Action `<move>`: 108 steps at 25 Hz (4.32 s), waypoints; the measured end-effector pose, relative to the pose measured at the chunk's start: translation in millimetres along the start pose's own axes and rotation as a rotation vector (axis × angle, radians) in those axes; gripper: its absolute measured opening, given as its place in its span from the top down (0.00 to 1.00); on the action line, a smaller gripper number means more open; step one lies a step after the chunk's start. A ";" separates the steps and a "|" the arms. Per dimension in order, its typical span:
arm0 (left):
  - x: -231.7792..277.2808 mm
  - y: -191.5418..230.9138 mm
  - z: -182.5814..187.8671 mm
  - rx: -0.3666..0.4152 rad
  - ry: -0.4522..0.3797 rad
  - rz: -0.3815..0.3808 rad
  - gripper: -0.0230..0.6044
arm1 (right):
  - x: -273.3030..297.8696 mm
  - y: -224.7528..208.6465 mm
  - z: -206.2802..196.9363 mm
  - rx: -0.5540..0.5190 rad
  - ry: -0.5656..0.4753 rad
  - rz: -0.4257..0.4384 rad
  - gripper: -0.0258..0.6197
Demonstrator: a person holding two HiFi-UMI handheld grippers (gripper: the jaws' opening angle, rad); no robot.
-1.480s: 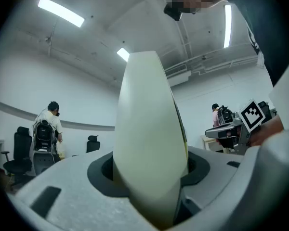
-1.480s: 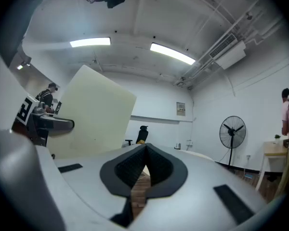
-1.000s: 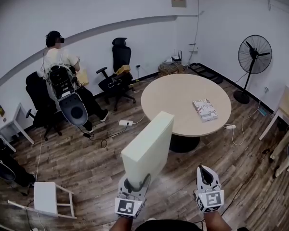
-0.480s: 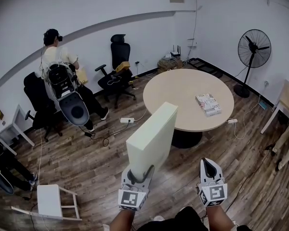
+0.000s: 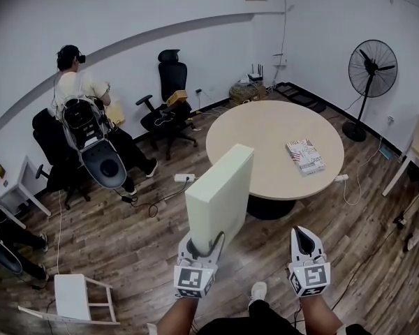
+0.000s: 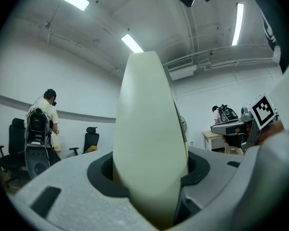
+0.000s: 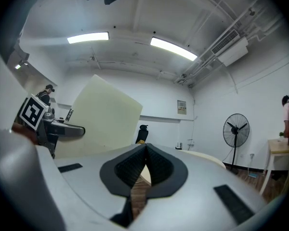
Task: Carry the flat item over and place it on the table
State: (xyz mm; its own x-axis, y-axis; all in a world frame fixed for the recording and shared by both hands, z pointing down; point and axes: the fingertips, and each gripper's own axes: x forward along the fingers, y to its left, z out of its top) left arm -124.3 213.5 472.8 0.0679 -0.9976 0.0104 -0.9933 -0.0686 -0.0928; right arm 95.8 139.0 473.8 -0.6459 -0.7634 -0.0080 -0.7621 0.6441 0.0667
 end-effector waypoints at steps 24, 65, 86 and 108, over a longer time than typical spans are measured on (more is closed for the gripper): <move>199.6 -2.2 -14.7 -0.075 0.046 0.056 0.57 | 147.4 -172.1 -47.0 0.061 0.039 -0.005 0.96; 529.1 176.4 -74.6 -0.347 0.223 -0.231 0.57 | 475.4 -248.6 -36.1 0.082 0.074 -0.134 0.96; 592.3 70.9 -204.9 -0.835 0.552 -0.418 0.57 | 463.7 -324.3 -62.3 -0.058 0.165 -0.195 0.96; 589.2 25.4 -310.0 -1.271 0.785 -0.582 0.54 | 419.1 -349.1 -83.4 -0.077 0.255 -0.304 0.96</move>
State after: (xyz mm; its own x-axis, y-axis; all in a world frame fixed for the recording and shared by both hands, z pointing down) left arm -138.4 -374.8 785.2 0.7826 -0.5615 0.2687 -0.3072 0.0270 0.9513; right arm 94.9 -409.9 530.4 -0.3520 -0.9126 0.2081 -0.9048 0.3887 0.1741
